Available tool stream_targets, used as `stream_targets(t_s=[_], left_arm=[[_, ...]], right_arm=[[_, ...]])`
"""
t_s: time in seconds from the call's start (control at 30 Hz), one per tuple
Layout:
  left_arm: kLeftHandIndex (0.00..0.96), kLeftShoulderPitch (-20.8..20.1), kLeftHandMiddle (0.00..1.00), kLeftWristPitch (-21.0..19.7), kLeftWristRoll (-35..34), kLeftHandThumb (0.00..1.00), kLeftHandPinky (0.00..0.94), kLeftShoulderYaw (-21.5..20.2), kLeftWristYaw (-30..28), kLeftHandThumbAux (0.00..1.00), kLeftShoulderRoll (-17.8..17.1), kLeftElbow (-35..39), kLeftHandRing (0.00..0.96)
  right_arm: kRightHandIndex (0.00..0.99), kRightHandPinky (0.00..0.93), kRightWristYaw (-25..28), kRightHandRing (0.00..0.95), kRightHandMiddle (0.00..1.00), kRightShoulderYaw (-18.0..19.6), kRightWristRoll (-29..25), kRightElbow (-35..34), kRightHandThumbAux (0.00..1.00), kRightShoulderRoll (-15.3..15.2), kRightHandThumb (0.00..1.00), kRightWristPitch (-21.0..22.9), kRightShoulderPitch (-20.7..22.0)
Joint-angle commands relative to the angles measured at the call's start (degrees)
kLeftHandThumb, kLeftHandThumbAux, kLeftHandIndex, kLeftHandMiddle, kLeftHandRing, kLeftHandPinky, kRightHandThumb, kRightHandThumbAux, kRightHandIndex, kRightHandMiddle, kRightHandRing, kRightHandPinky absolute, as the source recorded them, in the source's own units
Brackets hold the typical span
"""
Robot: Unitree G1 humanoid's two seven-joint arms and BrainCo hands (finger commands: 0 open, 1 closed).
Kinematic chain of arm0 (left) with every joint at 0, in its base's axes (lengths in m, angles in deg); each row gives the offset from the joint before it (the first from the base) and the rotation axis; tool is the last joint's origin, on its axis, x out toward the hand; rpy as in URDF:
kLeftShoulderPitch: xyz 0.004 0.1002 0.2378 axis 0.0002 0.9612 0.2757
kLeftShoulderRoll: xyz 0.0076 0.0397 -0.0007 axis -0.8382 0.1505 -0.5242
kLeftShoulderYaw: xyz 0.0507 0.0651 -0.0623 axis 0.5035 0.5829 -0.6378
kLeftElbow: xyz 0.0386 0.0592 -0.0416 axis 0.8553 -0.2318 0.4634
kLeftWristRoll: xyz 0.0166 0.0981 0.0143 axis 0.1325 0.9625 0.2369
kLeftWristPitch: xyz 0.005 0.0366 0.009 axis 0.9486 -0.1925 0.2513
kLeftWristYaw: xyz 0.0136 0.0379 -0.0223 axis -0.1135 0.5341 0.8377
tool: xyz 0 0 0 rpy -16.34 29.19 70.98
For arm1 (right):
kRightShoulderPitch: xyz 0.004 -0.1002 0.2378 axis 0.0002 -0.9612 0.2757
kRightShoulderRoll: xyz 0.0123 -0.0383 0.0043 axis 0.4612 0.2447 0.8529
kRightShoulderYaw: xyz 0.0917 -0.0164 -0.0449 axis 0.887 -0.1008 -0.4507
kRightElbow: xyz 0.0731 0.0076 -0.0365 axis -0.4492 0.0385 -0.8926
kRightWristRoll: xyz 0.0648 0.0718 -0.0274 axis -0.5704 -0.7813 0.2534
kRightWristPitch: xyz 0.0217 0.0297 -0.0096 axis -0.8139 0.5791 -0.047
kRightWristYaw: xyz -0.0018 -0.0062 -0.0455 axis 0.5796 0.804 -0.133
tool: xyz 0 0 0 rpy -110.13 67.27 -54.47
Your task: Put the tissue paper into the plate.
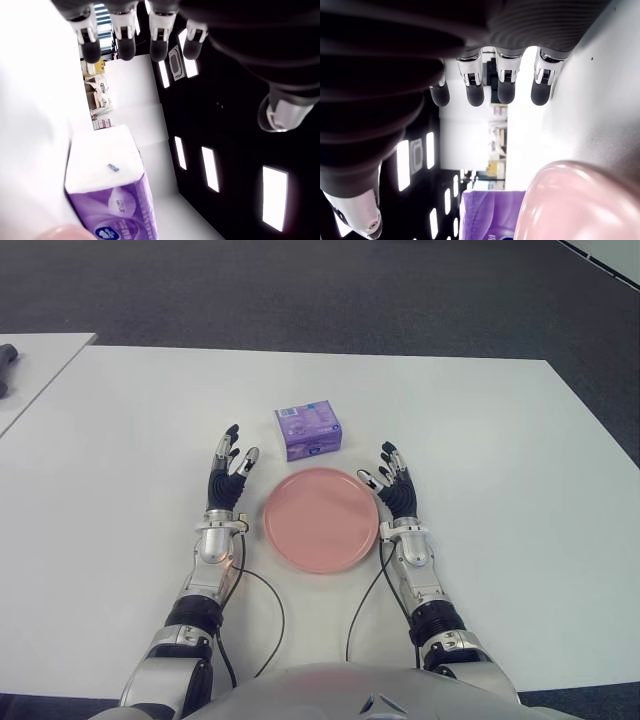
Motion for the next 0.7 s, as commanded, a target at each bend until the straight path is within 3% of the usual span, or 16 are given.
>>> stream_targets(t_s=[0.03, 0.5, 0.7], left_arm=[[0.000, 0.4, 0.000, -0.5, -0.1, 0.000, 0.000, 0.0, -0.4, 0.376, -0.3, -0.3, 0.000], [0.000, 0.6, 0.000, -0.4, -0.1, 0.000, 0.000, 0.2, -0.4, 0.381, -0.5, -0.2, 0.000], [0.000, 0.4, 0.000, -0.1, -0.4, 0.000, 0.000, 0.0, -0.5, 0.389, -0.5, -0.5, 0.000]], right_arm=[[0.000, 0.004, -0.1, 0.000, 0.000, -0.1, -0.3, 0.7, 0.662, 0.2, 0.115, 0.7, -0.9], [0.000, 0.016, -0.1, 0.000, 0.000, 0.5, -1.0, 0.3, 0.668, 0.1, 0.115, 0.4, -1.3], [0.000, 0.008, -2.5, 0.000, 0.000, 1.9, -0.4, 1.4, 0.682, -0.5, 0.118, 0.6, -0.7]])
